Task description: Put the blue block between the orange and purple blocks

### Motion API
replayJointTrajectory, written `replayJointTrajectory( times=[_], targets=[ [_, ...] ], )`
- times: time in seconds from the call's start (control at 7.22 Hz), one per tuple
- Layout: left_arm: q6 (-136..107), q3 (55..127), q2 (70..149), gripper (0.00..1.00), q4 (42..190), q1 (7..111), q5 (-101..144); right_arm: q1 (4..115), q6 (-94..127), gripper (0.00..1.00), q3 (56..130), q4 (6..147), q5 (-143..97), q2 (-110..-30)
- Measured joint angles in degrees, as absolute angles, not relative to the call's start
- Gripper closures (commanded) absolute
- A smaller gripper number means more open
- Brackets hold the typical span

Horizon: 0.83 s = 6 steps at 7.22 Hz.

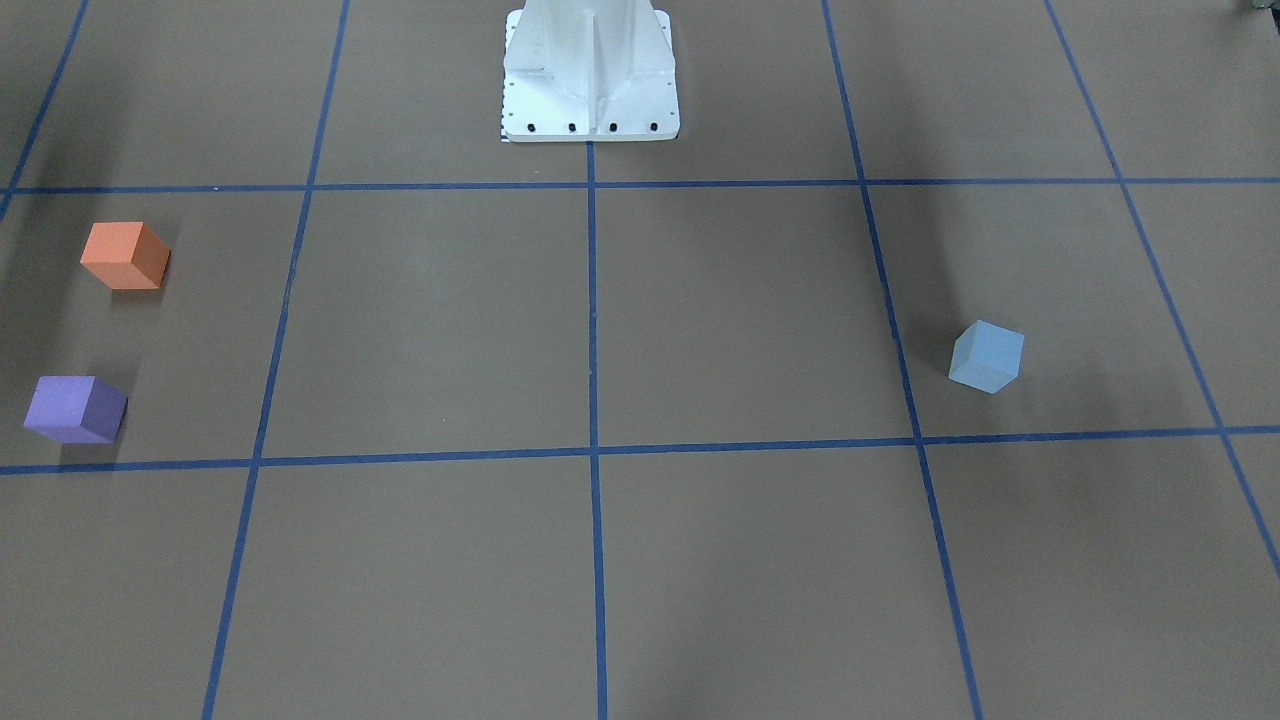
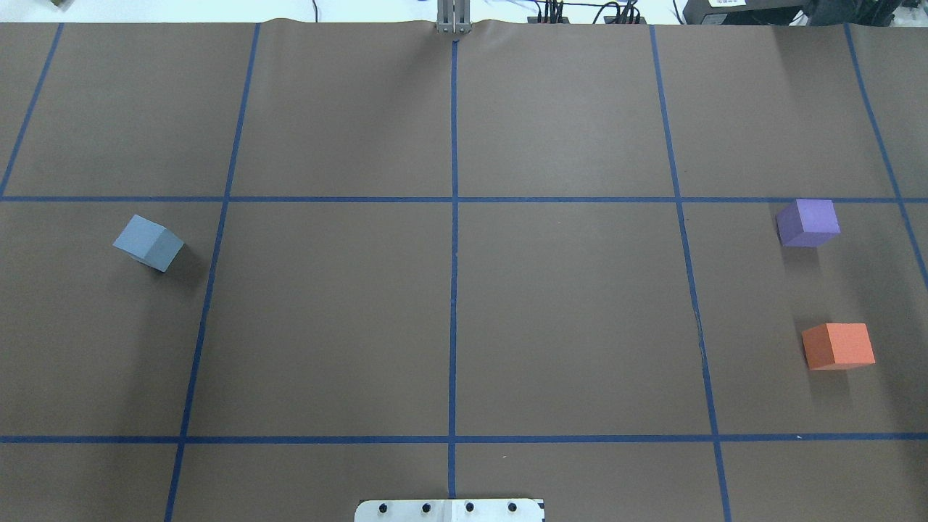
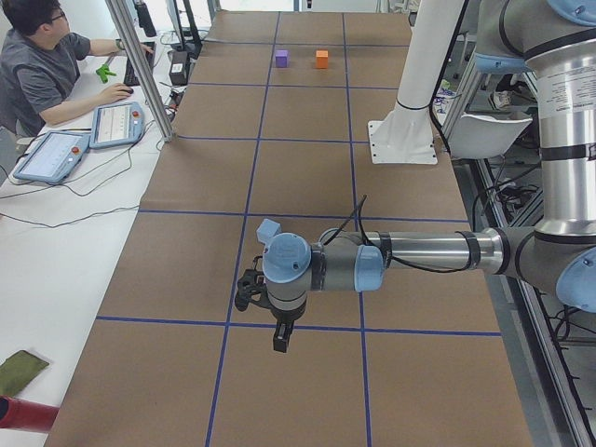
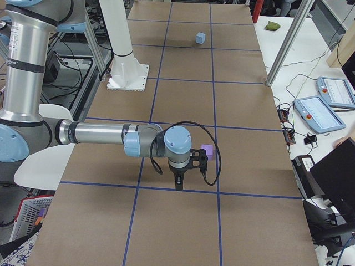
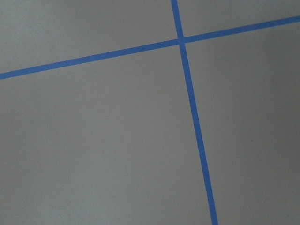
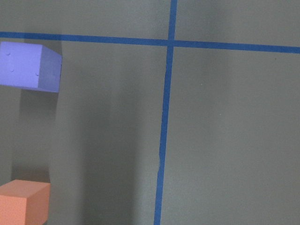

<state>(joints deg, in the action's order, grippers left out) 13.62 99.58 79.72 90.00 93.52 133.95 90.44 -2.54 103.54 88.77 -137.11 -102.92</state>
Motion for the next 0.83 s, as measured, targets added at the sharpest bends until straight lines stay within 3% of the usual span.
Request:
replayJointTrajectory(
  times=[0.83],
  targets=[
    [13.7, 101.9, 80.0, 0.0, 90.2, 93.5, 134.0, 90.4, -2.6, 0.0, 103.5, 86.2, -137.3, -103.0]
  ],
)
